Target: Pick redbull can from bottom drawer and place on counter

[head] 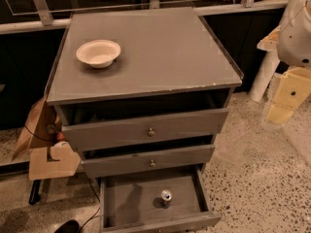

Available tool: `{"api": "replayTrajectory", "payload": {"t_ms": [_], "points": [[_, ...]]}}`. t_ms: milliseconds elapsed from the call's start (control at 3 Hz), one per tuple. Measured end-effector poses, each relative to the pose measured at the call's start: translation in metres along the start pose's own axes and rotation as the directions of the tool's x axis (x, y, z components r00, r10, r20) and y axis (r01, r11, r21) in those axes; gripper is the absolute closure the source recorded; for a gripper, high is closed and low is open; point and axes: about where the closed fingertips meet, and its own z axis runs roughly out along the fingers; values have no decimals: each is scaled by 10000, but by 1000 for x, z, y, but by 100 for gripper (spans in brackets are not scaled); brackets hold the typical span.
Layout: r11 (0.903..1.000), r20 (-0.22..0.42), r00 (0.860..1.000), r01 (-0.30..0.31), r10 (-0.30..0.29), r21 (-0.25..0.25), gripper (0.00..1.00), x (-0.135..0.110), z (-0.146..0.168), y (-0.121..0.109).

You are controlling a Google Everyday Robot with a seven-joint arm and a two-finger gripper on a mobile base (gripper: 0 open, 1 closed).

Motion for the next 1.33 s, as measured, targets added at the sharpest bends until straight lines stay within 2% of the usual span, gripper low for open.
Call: {"api": "replayTrajectory", "payload": {"t_ms": [333, 667, 1000, 1333], "points": [[10000, 1, 10000, -1, 1, 1, 0, 0, 0, 0], [9999, 212, 9997, -112, 111, 47, 19, 1, 6, 2], [9982, 810, 9949, -602, 605, -65, 42, 2, 37, 14], [9911, 1513, 9800, -1223, 1290, -526, 65, 5, 102, 36]]}}
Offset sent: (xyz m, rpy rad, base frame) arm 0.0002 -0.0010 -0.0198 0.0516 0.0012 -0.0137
